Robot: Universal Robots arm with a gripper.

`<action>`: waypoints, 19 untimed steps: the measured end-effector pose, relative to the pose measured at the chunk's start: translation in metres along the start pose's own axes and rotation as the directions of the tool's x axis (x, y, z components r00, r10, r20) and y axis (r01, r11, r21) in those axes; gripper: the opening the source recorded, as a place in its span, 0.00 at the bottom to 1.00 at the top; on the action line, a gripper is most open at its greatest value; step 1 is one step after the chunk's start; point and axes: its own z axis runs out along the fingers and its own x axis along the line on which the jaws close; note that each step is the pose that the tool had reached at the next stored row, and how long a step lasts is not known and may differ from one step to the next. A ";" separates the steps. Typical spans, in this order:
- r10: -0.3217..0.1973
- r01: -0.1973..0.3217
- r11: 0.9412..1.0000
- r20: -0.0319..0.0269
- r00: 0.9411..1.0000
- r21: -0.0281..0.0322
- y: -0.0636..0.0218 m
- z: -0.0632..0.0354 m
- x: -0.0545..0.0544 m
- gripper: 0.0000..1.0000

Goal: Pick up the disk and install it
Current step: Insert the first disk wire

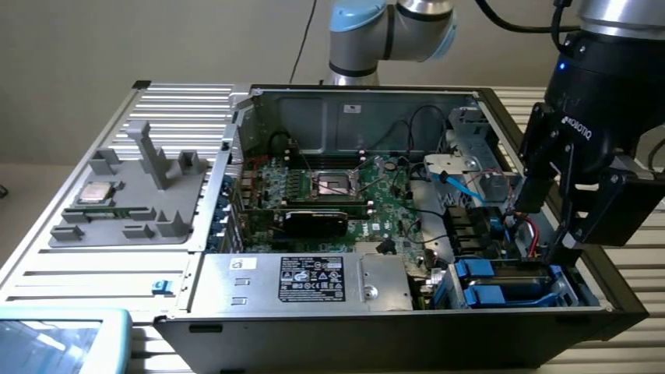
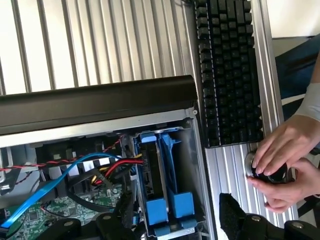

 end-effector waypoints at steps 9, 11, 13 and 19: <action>-0.045 0.045 0.999 0.007 0.999 -0.030 -0.0040 0.0035 0.016 0.78; -0.051 0.051 0.998 0.010 0.999 -0.033 -0.0060 0.0051 0.018 0.78; -0.055 0.055 0.998 0.015 0.998 -0.034 -0.0091 0.0059 0.019 0.78; -0.063 0.064 0.997 0.027 0.998 -0.038 -0.0204 0.0101 0.021 0.78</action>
